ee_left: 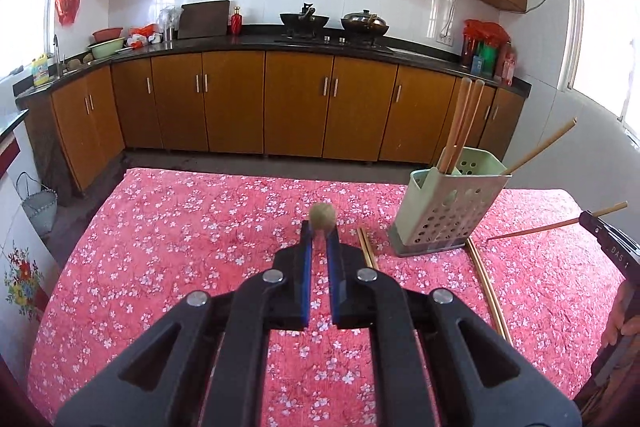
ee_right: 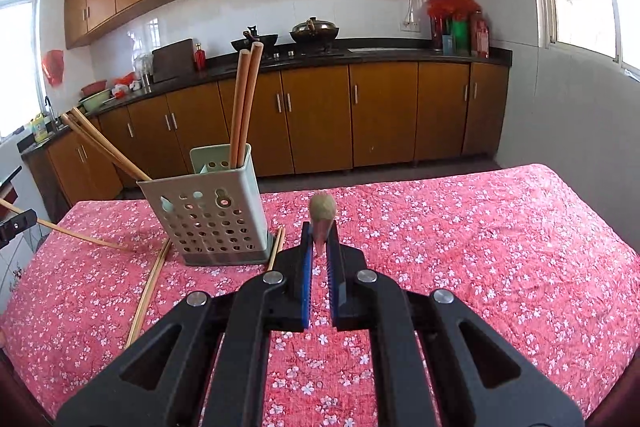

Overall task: Organize utensils
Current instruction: 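Lift the left tool's chopstick upright while the right tool lifts its chopstick over the holder, then lower the left tool's chopstick into the holder while the right tool releases its chopstick inside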

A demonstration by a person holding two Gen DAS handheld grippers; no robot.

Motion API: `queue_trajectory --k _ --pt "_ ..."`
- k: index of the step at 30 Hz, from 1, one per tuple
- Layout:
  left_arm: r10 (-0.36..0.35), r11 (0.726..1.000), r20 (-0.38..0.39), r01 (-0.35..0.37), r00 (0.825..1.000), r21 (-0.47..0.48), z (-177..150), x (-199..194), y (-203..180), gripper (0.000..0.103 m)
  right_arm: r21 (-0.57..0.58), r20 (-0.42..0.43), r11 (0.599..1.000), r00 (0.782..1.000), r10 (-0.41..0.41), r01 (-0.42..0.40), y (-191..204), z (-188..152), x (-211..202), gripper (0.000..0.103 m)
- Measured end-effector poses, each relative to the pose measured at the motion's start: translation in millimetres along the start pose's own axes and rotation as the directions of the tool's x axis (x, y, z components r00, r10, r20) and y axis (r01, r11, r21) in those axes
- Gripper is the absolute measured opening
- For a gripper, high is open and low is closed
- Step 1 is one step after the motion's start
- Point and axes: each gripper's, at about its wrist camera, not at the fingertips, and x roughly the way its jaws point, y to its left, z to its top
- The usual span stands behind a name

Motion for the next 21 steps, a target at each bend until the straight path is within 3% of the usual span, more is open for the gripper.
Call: queue_trajectory --k 8,15,21 --pt "-0.097 0.995 0.072 0.094 0.993 0.036 22 -40 -26 0.008 0.031 0.130 0.995 0.987 0.091 -0.096 6 37 -39 0.007" --pt "-0.204 0.979 0.166 0.199 0.965 0.049 49 -73 -58 0.008 0.042 0.251 0.979 0.951 0.181 -0.198 18 69 -74 0.007" --pt "-0.212 0.977 0.285 0.213 0.935 0.027 83 -79 -83 0.008 0.010 0.339 0.979 0.922 0.186 -0.202 37 90 -72 0.007"
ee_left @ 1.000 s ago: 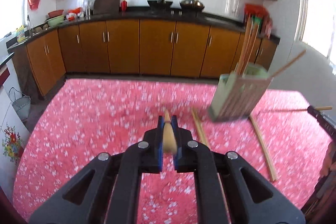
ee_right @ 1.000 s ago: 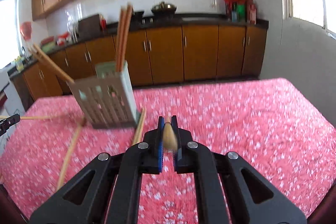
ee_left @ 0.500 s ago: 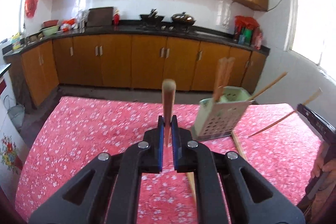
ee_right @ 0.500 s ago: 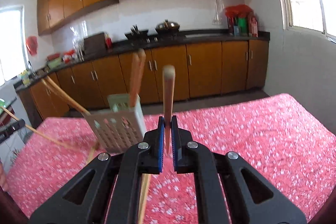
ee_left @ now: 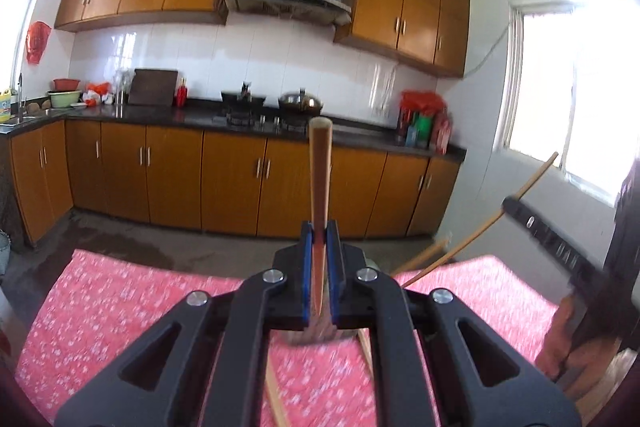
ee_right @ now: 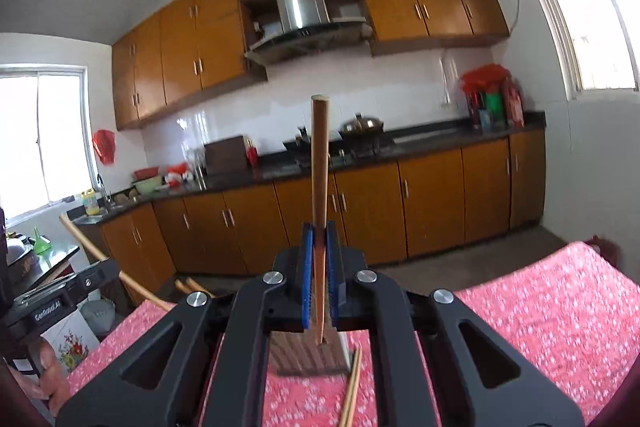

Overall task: Organize utensils
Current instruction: 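Lower the left tool's chopstick into the holder while the right tool releases its chopstick inside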

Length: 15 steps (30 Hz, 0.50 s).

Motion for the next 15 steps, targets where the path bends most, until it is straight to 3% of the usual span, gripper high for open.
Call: queue_trajectory --k 5,15 --pt "0.012 1.000 0.075 -0.011 0.997 -0.020 24 21 -11 0.008 -0.018 0.023 1.000 1.000 -0.007 0.008 12 3 27 0.007" --pt "0.031 0.999 -0.067 -0.033 0.997 -0.030 -6 93 3 0.008 -0.037 -0.139 0.998 0.989 -0.052 0.047 12 -37 74 0.007"
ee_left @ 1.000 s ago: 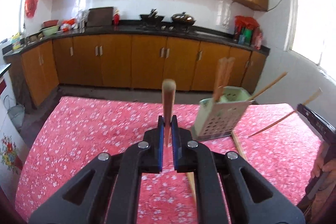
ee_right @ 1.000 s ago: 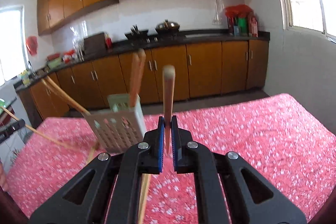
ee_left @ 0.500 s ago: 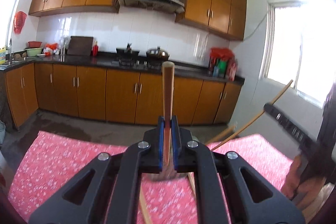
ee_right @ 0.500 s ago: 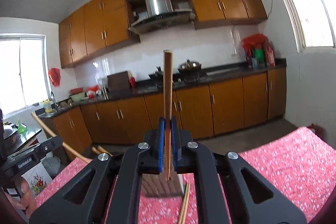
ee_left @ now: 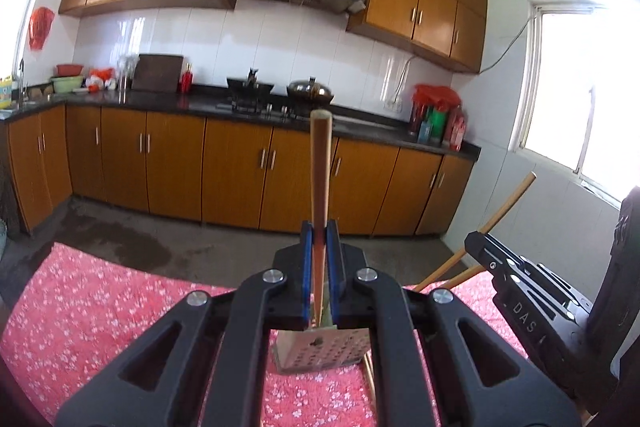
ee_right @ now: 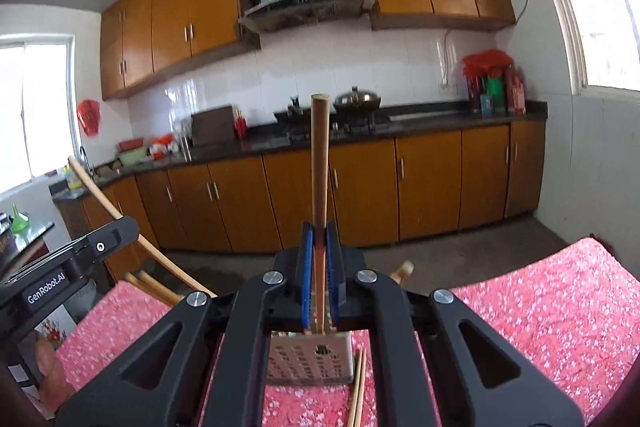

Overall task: Organize utensils
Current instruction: 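Lower the left tool's chopstick into the holder while the right tool releases its chopstick inside, then lower the left tool to a chopstick while the right tool pinches another chopstick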

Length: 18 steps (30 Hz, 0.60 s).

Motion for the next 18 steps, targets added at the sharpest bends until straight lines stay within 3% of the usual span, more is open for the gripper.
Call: queue_trajectory --k 3,5,6,13,15,18 --pt "0.004 1.000 0.000 -0.004 1.000 -0.002 -1 2 3 0.009 -0.008 0.000 1.000 1.000 -0.005 0.005 1 1 -3 0.010" --pt "-0.002 1.000 0.011 0.002 1.000 -0.003 1 -1 5 0.013 -0.013 0.018 1.000 1.000 -0.017 0.017 2 6 -9 0.031" --pt "-0.001 1.000 0.016 0.001 1.000 -0.004 0 -4 7 0.017 -0.012 0.029 1.000 0.999 -0.023 0.023 2 11 -10 0.036" --pt "0.029 0.999 0.082 -0.026 0.996 -0.035 7 -44 25 0.040 0.048 0.100 0.993 0.989 -0.109 0.105 -21 24 -46 0.037" --pt "0.074 0.997 0.094 -0.071 0.993 -0.040 4 -62 37 0.045 0.060 0.078 0.987 0.985 -0.151 0.147 -35 17 -53 0.037" --pt "0.160 0.987 0.090 -0.157 0.983 -0.039 -14 -87 62 0.053 0.060 -0.025 0.978 0.980 -0.197 0.198 -61 -7 -49 0.037"
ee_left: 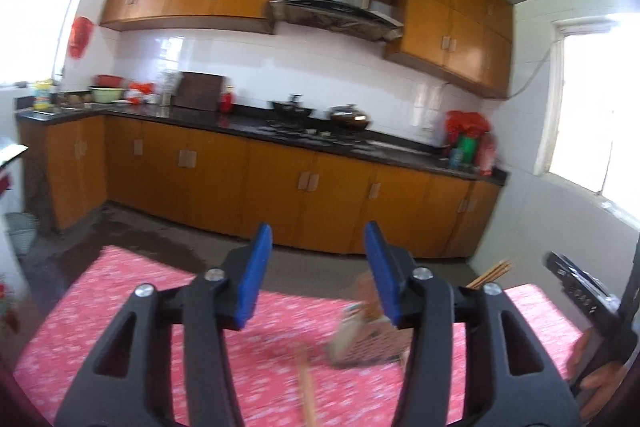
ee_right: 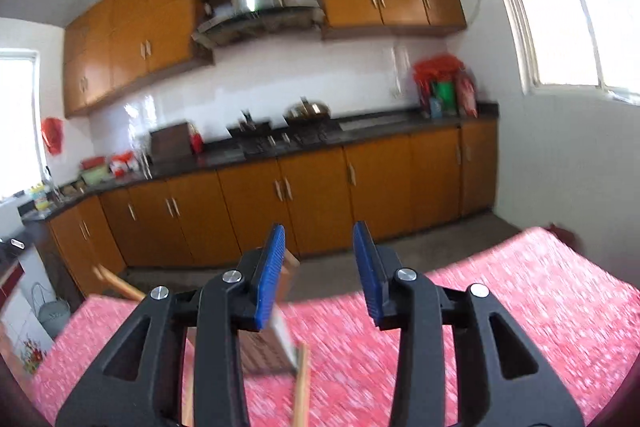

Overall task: Organize utensils
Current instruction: 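Lower the left tool to a chopstick while the right tool pinches another chopstick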

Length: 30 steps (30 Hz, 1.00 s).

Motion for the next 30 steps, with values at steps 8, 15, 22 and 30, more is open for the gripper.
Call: queue_trajectory --k 8,15,22,30 --pt "0.145 0.989 -0.307 -0.146 0.941 0.018 -99 31 65 0.056 0.008 -0.418 0.998 0.907 0.058 -0.061 -15 -124 54 0.018" --pt "0.057 0.998 -0.456 -0.066 0.888 -0.002 -158 47 51 0.049 -0.013 -0.545 0.985 0.828 0.135 -0.170 30 -178 62 0.014" --pt "0.001 1.000 -0.522 0.008 0.853 0.015 -184 56 23 0.035 -0.120 -0.550 0.987 0.835 0.021 -0.104 28 -182 71 0.008" --pt "-0.073 0.994 -0.583 0.104 0.809 0.020 -201 60 2 0.020 -0.076 -0.542 0.997 0.840 -0.017 -0.029 4 -179 80 0.008"
